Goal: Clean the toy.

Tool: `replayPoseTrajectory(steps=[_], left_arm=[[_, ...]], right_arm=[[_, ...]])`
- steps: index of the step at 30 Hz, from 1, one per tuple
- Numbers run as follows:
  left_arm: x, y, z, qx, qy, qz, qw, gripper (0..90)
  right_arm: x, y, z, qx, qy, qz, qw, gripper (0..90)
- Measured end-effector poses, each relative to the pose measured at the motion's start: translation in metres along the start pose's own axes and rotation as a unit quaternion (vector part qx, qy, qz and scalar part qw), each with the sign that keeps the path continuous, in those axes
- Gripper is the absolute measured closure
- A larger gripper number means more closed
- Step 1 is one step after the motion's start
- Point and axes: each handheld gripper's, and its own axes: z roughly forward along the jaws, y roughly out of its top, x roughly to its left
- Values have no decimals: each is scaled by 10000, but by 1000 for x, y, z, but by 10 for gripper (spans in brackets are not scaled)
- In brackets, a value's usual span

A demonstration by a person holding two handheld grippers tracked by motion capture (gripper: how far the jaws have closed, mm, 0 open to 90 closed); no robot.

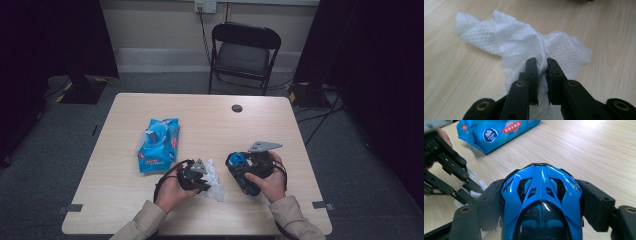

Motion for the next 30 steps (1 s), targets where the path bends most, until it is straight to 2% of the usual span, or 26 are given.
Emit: replayPoseTrajectory(steps=[4, 7, 8, 9, 11, 12, 13, 15, 17, 21, 24, 27, 30], left_arm=[[6, -4, -5, -143, -30, -232, 9996, 836], [11, -9, -8, -171, 18, -242, 9996, 817], [11, -9, -8, -171, 18, -242, 9996, 780], [12, -8, -11, -318, 131, -162, 9993, 700], [12, -7, -12, -415, 111, -237, 9988, 580], [12, -6, -14, -489, 117, -246, 9984, 580], [11, -3, -17, -566, 169, -173, 9981, 537], [8, 2, -19, -650, 75, -145, 9978, 528], [5, 5, -18, -647, 67, -78, 9979, 493], [1, 3, -5, -463, -40, 47, 9989, 493], [3, -1, 2, -330, -5, 56, 9994, 498], [5, -4, 3, -263, -11, 28, 9996, 527], [6, -5, 1, -325, 28, 9, 9995, 512]], right_arm=[[1, 0, 6, 70, -12, -46, 10000, 265], [3, 0, 11, 149, -49, -112, 9998, 265], [3, -1, 13, 173, -50, -125, 9998, 265], [3, -1, 14, 190, -56, -120, 9997, 266], [4, -1, 15, 220, -83, -135, 9996, 265], [4, -1, 15, 220, -83, -135, 9996, 265], [4, 0, 15, 209, -81, -153, 9996, 266], [5, -1, 14, 182, -86, -137, 9997, 266], [4, -1, 14, 192, -84, -137, 9997, 265], [4, -1, 16, 247, -101, -153, 9995, 265], [1, -2, 23, 448, -143, -180, 9987, 265], [0, -2, 25, 516, -169, -193, 9983, 266], [-1, -1, 27, 587, -196, -221, 9978, 265]])
